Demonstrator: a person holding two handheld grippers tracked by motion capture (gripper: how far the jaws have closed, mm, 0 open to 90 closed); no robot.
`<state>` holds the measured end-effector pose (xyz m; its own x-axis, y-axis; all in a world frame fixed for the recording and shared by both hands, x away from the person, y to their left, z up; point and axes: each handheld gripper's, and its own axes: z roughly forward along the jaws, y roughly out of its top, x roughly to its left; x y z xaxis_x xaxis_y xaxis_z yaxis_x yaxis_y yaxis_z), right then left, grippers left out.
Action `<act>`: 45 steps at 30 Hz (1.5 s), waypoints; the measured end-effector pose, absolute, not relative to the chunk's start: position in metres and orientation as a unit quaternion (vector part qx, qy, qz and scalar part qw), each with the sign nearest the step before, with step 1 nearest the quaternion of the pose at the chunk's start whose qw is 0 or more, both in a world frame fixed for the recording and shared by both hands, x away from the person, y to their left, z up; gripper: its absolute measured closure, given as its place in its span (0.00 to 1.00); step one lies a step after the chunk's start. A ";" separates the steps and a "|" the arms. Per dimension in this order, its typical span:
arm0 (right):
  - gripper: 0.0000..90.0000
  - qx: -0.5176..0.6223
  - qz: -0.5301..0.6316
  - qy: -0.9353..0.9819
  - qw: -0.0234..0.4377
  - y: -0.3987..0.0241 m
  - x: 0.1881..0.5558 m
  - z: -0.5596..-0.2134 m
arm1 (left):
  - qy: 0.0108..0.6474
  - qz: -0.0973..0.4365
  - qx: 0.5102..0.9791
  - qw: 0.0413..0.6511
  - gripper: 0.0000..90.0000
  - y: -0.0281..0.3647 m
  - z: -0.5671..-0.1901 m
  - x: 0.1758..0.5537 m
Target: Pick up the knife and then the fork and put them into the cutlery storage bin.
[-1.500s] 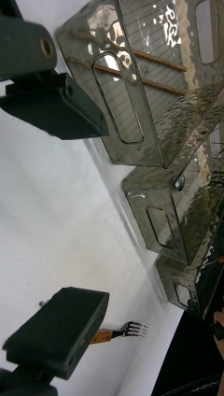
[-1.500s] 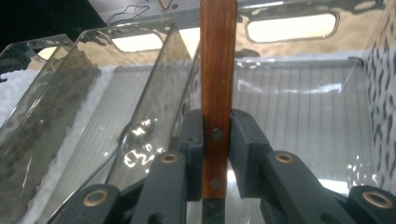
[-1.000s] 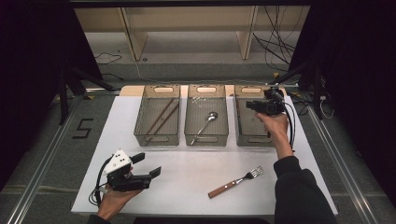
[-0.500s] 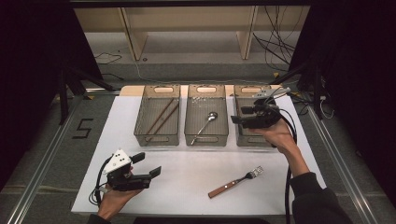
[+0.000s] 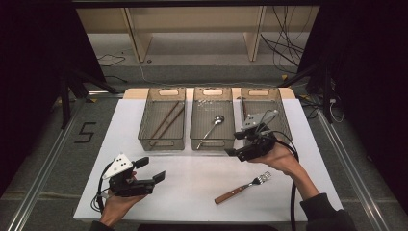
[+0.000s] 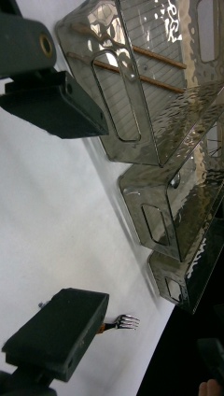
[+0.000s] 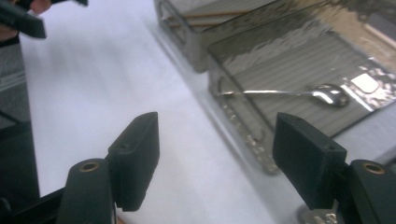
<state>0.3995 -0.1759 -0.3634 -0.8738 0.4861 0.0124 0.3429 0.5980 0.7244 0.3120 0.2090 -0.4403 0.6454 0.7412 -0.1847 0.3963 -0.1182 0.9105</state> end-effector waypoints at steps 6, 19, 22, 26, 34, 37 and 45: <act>0.34 0.218 0.368 0.901 0.079 -0.173 0.391 -0.374 | 0.388 0.157 0.733 0.536 0.18 0.208 -0.440 0.312; 0.31 0.146 0.285 0.946 0.045 -0.163 0.365 -0.405 | 0.387 0.158 0.735 0.534 0.17 0.208 -0.441 0.312; 0.34 0.129 0.262 0.955 0.039 -0.161 0.361 -0.411 | 0.388 0.157 0.735 0.534 0.17 0.208 -0.441 0.312; 0.36 0.115 0.238 0.964 0.040 -0.158 0.358 -0.420 | 0.387 0.158 0.735 0.534 0.17 0.207 -0.441 0.312; 0.39 0.095 0.185 0.977 0.047 -0.153 0.359 -0.435 | 0.384 0.158 0.736 0.534 0.17 0.207 -0.441 0.311; 0.39 0.087 0.175 0.980 0.045 -0.152 0.357 -0.439 | 0.383 0.158 0.736 0.535 0.17 0.207 -0.441 0.311; 0.42 0.079 0.152 0.984 0.037 -0.150 0.356 -0.447 | 0.383 0.157 0.737 0.535 0.17 0.206 -0.441 0.311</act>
